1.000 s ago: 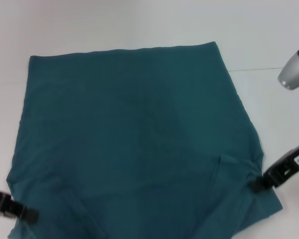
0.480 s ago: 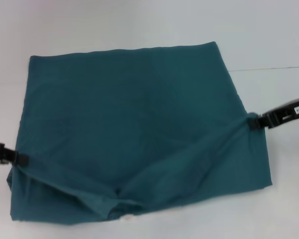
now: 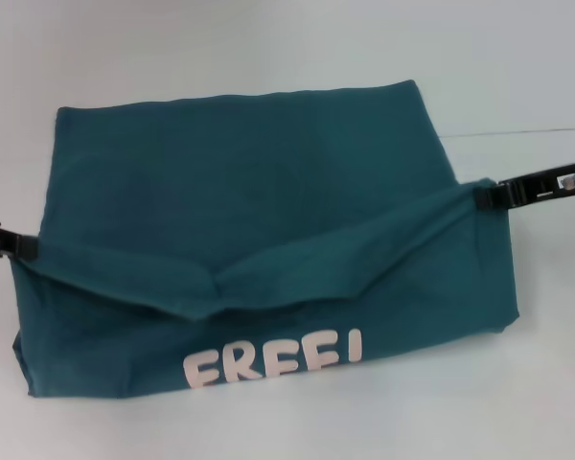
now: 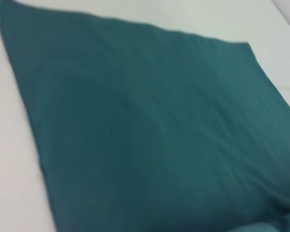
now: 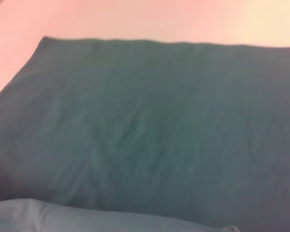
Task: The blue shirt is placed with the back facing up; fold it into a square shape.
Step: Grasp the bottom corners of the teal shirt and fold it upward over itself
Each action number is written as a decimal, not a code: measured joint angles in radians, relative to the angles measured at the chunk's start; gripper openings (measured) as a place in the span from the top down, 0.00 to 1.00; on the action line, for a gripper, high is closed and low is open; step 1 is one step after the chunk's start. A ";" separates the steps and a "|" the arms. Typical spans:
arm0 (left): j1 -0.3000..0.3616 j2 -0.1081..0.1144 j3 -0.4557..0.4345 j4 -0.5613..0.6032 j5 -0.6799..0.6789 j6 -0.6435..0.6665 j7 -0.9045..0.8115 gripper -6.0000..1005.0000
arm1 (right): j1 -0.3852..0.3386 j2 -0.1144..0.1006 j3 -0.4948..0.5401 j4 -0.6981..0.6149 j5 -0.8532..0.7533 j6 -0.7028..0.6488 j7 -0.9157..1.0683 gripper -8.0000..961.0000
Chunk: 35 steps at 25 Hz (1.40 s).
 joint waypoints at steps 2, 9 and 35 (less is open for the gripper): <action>-0.002 0.000 0.001 -0.005 -0.001 -0.031 0.000 0.94 | 0.000 0.000 0.002 0.007 0.009 0.018 0.000 0.92; -0.017 -0.014 0.003 -0.027 -0.008 -0.147 0.015 0.94 | -0.003 0.000 0.004 0.060 0.054 0.152 0.002 0.92; -0.086 -0.054 0.192 -0.154 -0.112 -0.575 0.083 0.94 | 0.025 0.001 -0.089 0.271 0.137 0.559 -0.001 0.92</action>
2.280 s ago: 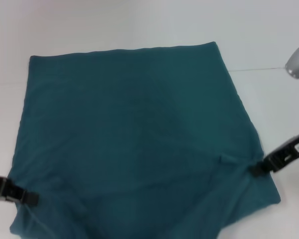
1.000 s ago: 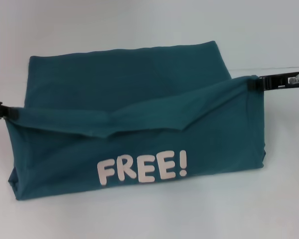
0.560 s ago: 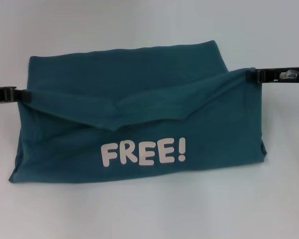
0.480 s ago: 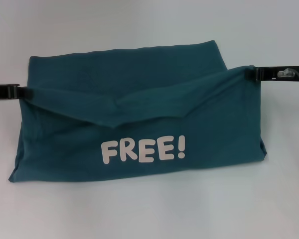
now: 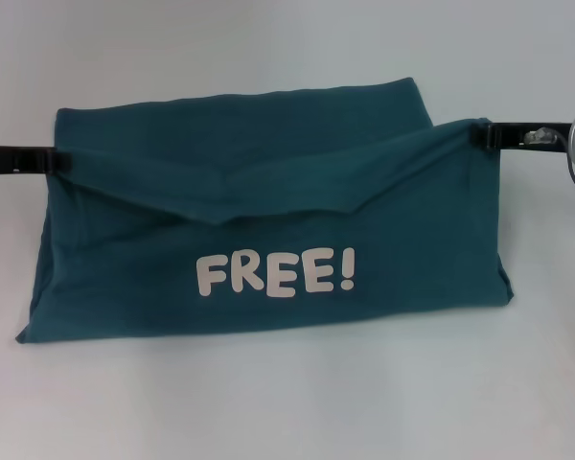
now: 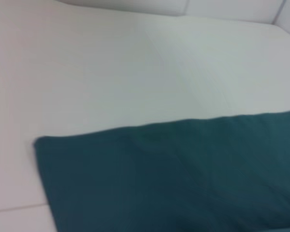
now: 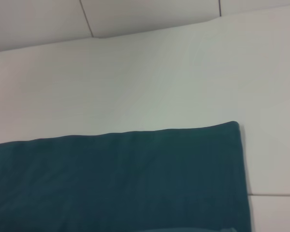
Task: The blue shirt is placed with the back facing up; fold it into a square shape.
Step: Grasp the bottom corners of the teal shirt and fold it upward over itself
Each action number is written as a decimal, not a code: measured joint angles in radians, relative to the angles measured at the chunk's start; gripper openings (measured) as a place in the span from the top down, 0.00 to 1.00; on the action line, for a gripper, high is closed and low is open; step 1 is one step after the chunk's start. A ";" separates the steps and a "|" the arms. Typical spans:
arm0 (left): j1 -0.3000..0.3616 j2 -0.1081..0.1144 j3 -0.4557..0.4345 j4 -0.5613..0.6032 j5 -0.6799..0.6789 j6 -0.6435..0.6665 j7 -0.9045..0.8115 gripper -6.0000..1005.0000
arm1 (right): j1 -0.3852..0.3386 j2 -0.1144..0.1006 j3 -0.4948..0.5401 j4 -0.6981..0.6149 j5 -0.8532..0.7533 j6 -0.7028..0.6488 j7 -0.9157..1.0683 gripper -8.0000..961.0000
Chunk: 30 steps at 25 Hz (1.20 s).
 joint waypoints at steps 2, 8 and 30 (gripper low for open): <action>0.001 -0.002 0.004 -0.005 0.000 -0.029 0.001 0.94 | 0.000 0.000 -0.003 0.012 0.000 0.015 0.000 0.92; 0.003 -0.010 0.005 -0.037 0.001 -0.108 0.030 0.94 | 0.006 0.000 -0.017 0.031 0.000 0.061 -0.008 0.91; -0.006 -0.054 0.032 -0.098 0.008 -0.287 0.086 0.69 | 0.015 -0.001 -0.088 0.086 0.006 0.171 -0.012 0.78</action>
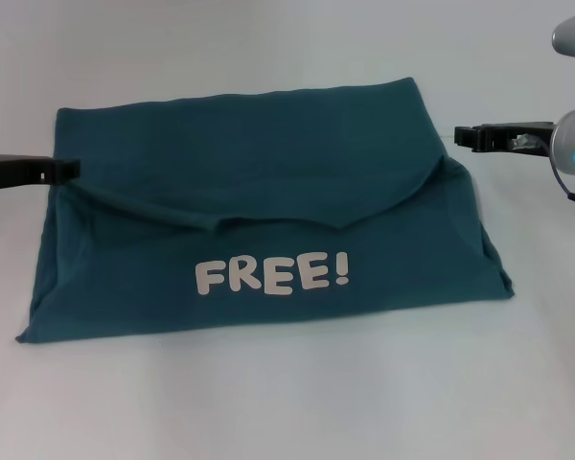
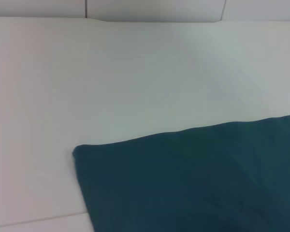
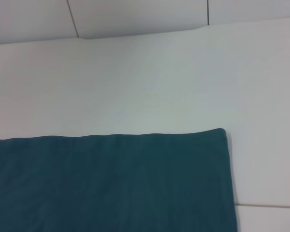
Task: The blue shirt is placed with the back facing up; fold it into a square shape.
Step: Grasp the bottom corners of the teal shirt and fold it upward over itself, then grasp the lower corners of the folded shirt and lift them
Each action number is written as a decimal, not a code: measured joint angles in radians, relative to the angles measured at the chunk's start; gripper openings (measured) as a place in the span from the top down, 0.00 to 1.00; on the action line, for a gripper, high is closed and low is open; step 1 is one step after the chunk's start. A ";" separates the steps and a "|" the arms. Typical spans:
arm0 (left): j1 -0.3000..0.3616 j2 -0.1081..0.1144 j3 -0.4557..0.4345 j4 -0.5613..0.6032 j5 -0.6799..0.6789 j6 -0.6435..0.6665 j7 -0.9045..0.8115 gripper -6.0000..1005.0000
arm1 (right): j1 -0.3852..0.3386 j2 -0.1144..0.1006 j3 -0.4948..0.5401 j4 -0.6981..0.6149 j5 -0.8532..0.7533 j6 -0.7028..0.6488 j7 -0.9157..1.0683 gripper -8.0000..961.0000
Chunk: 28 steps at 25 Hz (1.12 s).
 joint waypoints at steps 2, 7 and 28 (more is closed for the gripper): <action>-0.001 0.000 0.001 -0.007 0.003 -0.015 0.013 0.61 | 0.000 -0.001 0.000 0.000 0.000 0.004 0.000 0.71; 0.003 -0.005 0.002 -0.007 0.005 -0.018 0.028 0.42 | -0.001 0.000 -0.001 0.000 -0.001 0.001 -0.001 0.37; 0.201 0.019 -0.027 0.323 0.109 0.631 -0.175 0.09 | -0.162 -0.024 0.076 -0.428 -0.051 -0.718 0.008 0.02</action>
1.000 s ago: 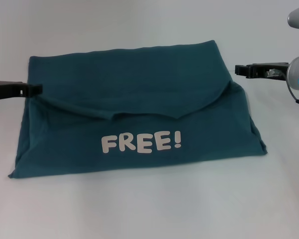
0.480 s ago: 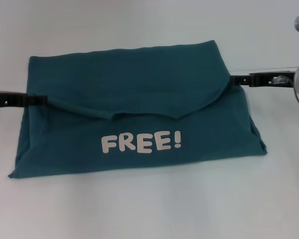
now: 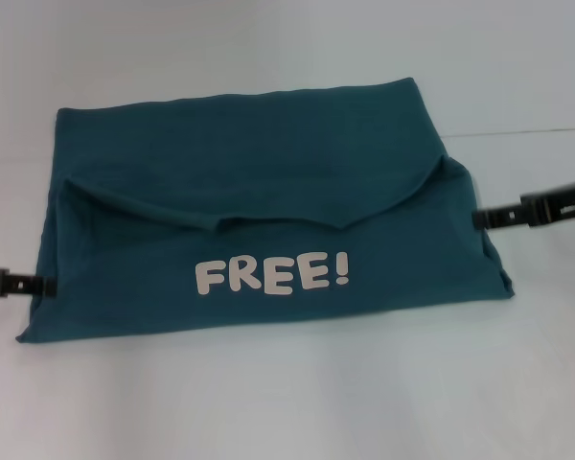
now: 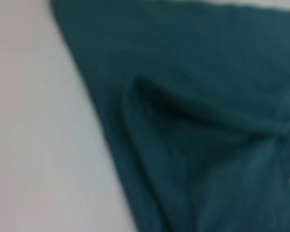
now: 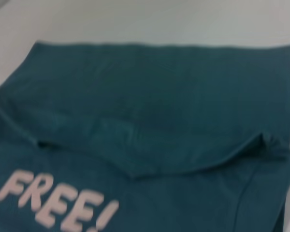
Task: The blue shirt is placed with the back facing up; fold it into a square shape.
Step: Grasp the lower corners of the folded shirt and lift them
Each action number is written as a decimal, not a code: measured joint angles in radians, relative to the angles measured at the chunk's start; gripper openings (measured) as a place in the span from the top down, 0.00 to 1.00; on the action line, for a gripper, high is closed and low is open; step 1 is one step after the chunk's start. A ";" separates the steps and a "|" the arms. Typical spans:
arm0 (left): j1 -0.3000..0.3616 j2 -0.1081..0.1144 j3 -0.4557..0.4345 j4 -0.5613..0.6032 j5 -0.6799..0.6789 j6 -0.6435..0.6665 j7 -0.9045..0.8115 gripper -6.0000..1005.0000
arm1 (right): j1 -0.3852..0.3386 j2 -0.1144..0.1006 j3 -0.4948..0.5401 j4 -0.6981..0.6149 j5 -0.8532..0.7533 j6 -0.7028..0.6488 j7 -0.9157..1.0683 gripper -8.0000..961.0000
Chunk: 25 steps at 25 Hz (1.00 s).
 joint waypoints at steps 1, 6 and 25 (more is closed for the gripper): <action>0.000 -0.004 0.002 0.003 0.023 0.007 -0.019 0.09 | 0.001 0.000 -0.001 -0.004 -0.018 -0.023 0.000 0.02; 0.016 -0.039 0.004 0.073 0.069 0.038 -0.060 0.10 | 0.021 0.012 -0.008 -0.005 -0.104 -0.045 0.007 0.02; 0.007 -0.037 0.038 0.039 0.116 0.070 -0.189 0.13 | 0.032 0.024 -0.012 0.007 -0.141 -0.044 0.007 0.02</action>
